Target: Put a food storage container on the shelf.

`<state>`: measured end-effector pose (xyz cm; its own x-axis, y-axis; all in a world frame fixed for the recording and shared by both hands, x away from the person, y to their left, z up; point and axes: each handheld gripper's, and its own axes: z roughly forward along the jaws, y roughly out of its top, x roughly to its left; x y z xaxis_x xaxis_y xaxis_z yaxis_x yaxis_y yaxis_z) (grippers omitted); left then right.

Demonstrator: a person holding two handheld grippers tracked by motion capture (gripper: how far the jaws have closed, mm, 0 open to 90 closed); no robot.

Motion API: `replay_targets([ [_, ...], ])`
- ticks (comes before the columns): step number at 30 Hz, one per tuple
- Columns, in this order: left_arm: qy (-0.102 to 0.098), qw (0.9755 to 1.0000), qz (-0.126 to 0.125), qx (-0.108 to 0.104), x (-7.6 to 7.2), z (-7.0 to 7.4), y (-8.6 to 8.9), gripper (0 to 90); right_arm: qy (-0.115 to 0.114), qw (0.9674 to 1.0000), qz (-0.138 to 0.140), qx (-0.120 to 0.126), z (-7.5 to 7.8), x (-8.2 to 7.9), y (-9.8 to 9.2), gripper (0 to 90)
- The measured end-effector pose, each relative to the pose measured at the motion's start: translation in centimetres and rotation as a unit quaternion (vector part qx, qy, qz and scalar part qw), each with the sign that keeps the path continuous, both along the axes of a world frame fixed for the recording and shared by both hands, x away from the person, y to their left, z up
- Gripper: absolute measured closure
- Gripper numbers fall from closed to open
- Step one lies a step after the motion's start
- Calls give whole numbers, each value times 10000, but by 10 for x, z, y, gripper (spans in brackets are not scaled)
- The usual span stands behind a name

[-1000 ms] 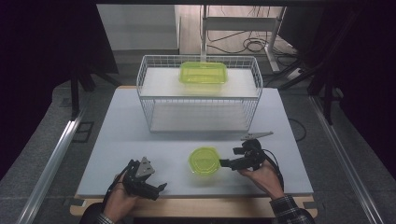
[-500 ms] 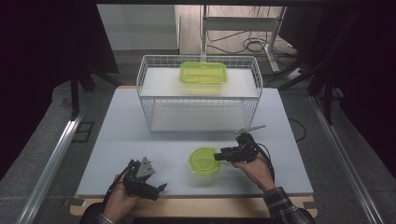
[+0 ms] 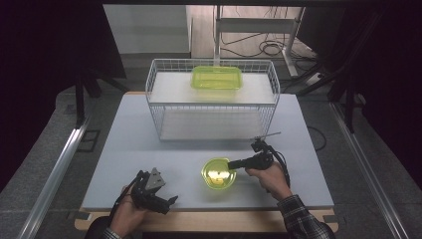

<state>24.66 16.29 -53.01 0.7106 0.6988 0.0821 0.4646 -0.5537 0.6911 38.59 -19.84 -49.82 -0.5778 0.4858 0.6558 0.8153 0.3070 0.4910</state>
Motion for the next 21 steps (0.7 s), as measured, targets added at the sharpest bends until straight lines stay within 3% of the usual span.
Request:
replay_targets([
  [3, -4, 10000, -1, 7, 0, 0, 0, 14, 106, 9999, 9, 46, 1, -1, 1, 806],
  [8, -7, 10000, 1, 9, 0, 0, 0, 14, 78, 10000, -29, 9, 4, -3, 2, 810],
  [21, 62, 9999, 77, -96, 1, 1, 2, 16, 14, 9985, -352, 413, 21, 0, -10, 810],
])
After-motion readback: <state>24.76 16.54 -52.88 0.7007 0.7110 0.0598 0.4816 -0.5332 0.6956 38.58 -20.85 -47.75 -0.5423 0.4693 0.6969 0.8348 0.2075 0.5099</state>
